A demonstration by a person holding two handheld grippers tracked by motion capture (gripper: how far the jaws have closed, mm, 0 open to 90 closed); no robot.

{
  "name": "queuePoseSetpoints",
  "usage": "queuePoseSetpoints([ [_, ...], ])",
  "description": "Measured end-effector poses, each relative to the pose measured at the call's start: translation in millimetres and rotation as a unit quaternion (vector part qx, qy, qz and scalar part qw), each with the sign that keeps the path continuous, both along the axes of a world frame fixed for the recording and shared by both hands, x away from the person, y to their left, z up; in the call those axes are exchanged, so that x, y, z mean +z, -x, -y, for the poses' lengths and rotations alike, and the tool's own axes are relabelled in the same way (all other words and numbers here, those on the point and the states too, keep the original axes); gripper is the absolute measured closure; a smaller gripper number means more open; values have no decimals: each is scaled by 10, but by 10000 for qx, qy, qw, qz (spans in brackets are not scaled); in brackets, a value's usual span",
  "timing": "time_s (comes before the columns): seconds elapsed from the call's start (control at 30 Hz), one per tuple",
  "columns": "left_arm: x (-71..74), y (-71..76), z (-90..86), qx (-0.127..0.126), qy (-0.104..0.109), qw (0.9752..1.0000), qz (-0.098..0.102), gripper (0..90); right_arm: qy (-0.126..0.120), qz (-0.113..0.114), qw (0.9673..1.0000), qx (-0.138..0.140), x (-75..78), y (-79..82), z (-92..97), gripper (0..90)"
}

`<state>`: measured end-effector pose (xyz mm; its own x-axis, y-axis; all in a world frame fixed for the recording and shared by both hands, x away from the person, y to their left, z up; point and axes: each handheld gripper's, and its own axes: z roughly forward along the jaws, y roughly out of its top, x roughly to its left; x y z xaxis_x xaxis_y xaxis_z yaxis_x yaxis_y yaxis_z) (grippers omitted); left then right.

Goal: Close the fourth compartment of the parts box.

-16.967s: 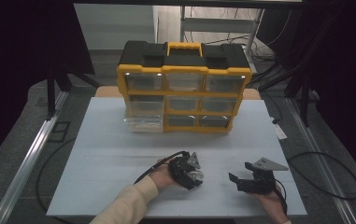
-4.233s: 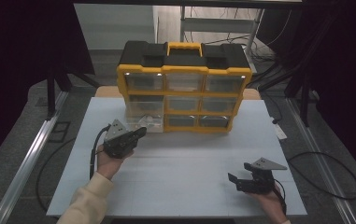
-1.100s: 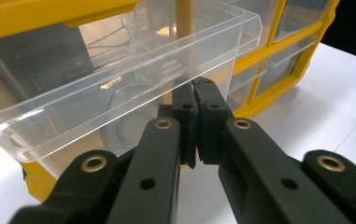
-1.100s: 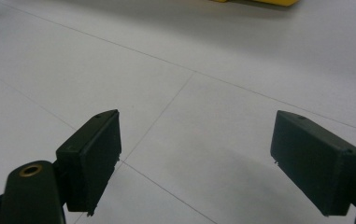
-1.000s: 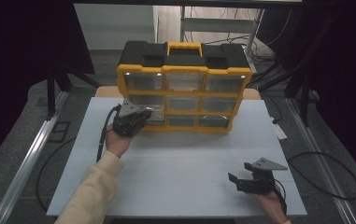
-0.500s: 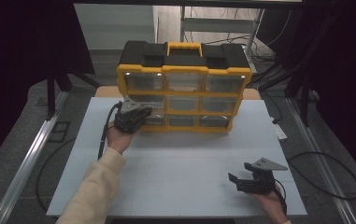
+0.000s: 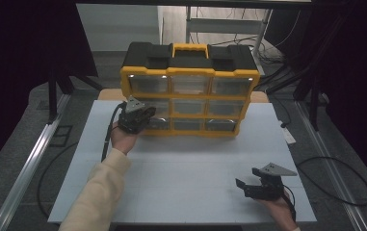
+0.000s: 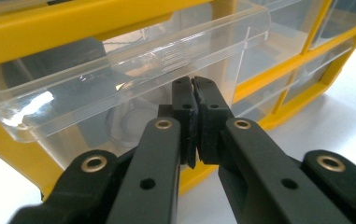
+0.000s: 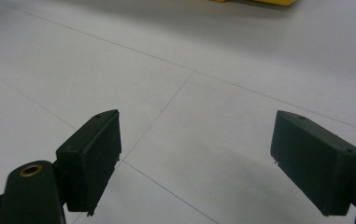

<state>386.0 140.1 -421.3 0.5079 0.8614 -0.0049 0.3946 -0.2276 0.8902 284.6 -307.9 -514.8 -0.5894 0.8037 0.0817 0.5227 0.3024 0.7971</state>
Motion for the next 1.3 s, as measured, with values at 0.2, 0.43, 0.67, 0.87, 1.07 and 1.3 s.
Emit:
queuePoseSetpoints([
  [0.2,-3,-47,-11,72,1,10000,-1,870,3,-5,10000,1,-1,3,0,171],
  [0.43,-25,-80,-21,124,26,9999,13,870,4,0,10000,5,0,5,2,172],
  [0.67,-35,-106,-20,158,21,9999,26,870,3,-6,10000,4,-2,4,7,172],
  [0.87,-43,-123,-16,181,38,9998,42,866,8,-6,10000,2,-3,5,9,172],
  [1.07,-59,-118,-20,193,7,9998,-3,857,5,-8,10000,6,-2,4,11,172],
  [1.3,-61,-51,-46,96,24,9999,51,859,11,-19,10000,-12,-6,1,19,172],
])
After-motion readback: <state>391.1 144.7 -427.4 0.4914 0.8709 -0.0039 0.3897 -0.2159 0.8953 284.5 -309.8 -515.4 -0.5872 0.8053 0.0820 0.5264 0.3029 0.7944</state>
